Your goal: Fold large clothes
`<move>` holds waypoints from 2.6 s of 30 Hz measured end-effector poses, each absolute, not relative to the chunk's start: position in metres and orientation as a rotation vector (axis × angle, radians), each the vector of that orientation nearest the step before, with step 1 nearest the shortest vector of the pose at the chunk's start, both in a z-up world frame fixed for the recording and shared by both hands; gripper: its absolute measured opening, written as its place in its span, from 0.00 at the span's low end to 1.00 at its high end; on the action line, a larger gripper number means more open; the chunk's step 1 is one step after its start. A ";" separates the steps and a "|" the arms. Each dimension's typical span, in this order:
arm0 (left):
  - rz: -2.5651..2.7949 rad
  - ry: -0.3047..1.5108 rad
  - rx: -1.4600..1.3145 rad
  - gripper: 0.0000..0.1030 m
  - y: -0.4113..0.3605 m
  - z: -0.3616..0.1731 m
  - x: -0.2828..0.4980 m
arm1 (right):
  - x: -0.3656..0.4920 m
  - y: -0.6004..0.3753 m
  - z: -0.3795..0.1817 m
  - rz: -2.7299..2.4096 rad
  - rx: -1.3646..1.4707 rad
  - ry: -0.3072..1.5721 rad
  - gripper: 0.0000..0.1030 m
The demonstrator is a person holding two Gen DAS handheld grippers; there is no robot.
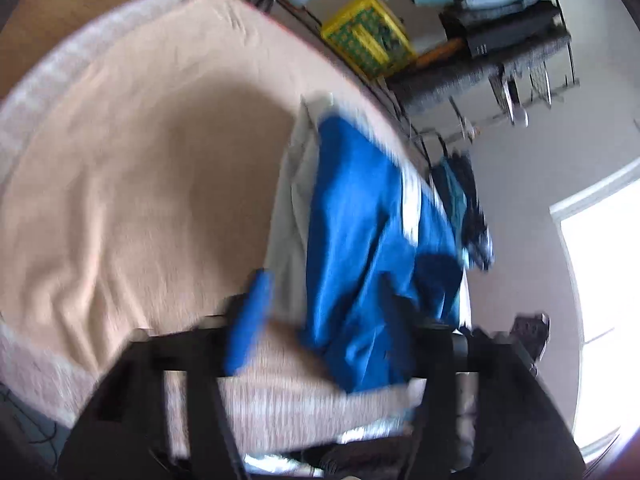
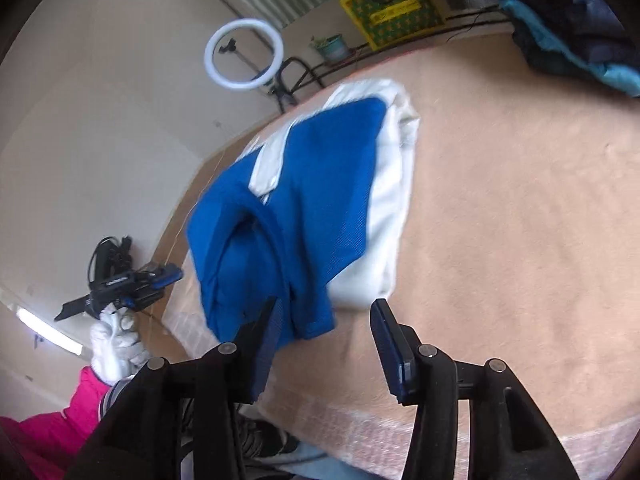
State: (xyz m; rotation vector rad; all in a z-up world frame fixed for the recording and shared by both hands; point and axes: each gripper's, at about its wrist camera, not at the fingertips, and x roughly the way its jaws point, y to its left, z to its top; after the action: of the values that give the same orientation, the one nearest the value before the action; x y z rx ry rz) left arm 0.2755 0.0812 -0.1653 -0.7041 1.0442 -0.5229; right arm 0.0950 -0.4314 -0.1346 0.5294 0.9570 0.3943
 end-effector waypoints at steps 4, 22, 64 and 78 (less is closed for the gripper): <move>-0.532 1.040 -0.744 0.59 0.076 -0.166 0.317 | 0.121 -0.442 -0.130 0.409 0.584 0.930 0.49; -0.428 1.114 -0.484 0.10 0.041 -0.191 0.325 | 0.158 -0.413 -0.139 0.327 0.350 1.054 0.26; -0.636 0.872 -0.206 0.13 -0.053 -0.120 0.319 | 0.189 -0.355 -0.085 0.635 0.152 0.866 0.33; -0.604 1.004 -0.242 0.13 -0.059 -0.189 0.307 | 0.194 -0.334 -0.129 0.594 0.191 0.923 0.27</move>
State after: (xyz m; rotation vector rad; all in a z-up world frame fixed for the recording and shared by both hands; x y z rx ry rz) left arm 0.3069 -0.0587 -0.1889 -0.2420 1.0043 -0.6037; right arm 0.1939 -0.3337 -0.1287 0.1913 0.9231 0.5941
